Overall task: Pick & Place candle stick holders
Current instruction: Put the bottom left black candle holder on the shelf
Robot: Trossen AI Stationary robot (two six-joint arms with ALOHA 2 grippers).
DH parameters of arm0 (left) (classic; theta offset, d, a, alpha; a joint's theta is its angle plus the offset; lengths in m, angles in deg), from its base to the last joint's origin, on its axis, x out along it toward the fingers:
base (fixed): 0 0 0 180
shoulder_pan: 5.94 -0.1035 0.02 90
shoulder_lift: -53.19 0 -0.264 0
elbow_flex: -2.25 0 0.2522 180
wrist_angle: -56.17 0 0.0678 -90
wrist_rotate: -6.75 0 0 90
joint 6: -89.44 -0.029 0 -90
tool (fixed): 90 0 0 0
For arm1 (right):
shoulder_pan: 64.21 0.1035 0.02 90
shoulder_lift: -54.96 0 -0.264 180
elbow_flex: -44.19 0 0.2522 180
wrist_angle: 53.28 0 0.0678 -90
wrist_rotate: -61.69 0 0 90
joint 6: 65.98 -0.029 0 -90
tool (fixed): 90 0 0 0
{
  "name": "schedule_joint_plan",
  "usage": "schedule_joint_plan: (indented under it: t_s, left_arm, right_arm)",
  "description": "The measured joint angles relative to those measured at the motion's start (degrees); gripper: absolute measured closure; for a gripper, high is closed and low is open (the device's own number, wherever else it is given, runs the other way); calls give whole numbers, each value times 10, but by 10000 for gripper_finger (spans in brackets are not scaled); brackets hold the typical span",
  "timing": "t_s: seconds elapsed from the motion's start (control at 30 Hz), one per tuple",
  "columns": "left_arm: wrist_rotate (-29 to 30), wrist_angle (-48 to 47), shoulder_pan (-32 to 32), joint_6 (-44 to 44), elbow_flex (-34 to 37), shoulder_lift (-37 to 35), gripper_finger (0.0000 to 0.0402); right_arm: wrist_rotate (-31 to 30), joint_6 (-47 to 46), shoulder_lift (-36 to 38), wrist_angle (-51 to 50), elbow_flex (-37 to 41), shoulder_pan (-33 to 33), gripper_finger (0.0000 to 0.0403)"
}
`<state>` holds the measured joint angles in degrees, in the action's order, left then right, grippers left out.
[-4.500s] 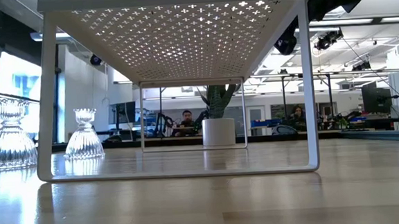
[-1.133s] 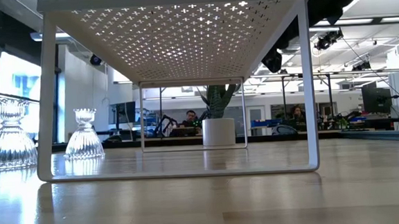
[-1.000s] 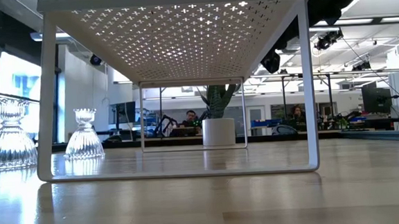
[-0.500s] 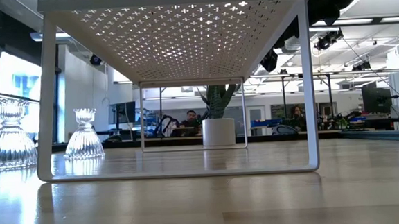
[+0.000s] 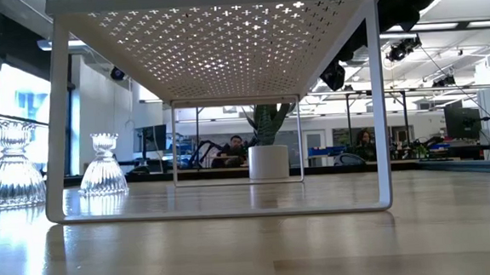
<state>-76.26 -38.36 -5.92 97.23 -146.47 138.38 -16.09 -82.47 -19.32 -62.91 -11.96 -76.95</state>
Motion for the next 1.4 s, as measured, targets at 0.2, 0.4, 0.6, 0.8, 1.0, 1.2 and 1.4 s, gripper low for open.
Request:
schedule_joint_plan:
  t_s: [0.2, 0.4, 0.6, 0.8, 1.0, 1.2, 1.4]
  left_arm:
    - [0, -8, 0, 0, 0, 0, 152]
    - [0, -9, 0, 0, 0, 0, 152]
    - [-1, -22, 0, -5, 0, 0, 152]
    - [-1, -22, 0, -5, 0, 0, 152]
    - [-1, -22, 0, -5, 0, 0, 152]
    - [0, -22, 0, -5, 0, 0, 152]
    - [0, -22, 0, -5, 0, 0, 152]
  right_arm:
    - [1, 2, 0, 3, 0, 0, 403]
    - [3, 0, 2, 0, 0, 0, 403]
    - [-23, -8, 35, -19, 1, -5, 403]
    - [-31, -11, 74, -82, 0, -7, 403]
    - [-36, -12, 75, -81, 0, 4, 403]
    - [-42, -11, 75, -82, 0, 4, 403]
    - [-41, -15, 75, -77, 0, 8, 403]
